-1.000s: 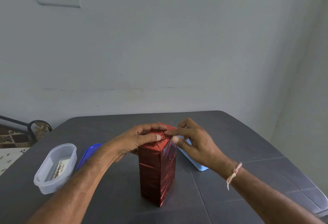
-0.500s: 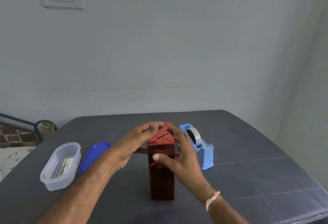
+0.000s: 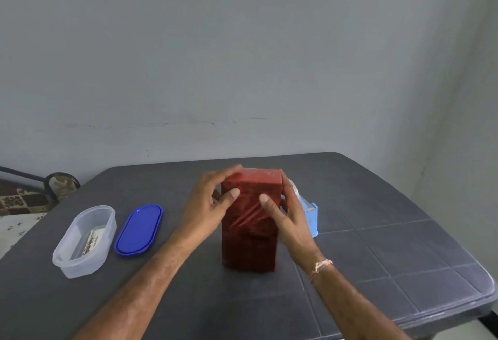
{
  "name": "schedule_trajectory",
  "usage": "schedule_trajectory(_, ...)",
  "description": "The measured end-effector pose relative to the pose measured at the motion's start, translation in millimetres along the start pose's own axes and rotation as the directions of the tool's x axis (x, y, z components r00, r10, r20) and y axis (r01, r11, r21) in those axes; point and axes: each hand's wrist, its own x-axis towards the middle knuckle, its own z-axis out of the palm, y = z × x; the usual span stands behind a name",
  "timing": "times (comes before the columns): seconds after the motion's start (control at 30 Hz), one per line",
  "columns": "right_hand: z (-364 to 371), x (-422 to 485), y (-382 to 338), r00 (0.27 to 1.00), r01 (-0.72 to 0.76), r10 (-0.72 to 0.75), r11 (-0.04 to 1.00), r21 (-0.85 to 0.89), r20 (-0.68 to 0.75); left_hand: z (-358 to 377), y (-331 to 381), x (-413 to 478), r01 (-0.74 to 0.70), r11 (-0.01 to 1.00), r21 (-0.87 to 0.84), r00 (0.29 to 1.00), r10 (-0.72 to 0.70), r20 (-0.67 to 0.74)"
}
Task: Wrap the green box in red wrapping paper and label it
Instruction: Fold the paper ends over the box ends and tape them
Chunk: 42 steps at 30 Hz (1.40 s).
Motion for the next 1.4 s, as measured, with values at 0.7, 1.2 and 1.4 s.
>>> schedule_trajectory(0.7,8,-3,24,0.984,-0.159,0.161,0.987,-0.038,0.072,20,-46,-41,0.360,0.846,-0.394,0.933,-0.322,0.163)
schedule_trajectory(1.2,-16,-4,12,0.978,-0.085,0.093,0.995,-0.047,0.188,10,-39,-45,0.288,0.830,-0.478,0.957,-0.272,0.104)
schedule_trajectory(1.4,-8,8,-22,0.981,0.161,-0.136,0.968,-0.194,0.138,2,-3,-25,0.105,0.942,-0.320,0.992,-0.120,-0.029)
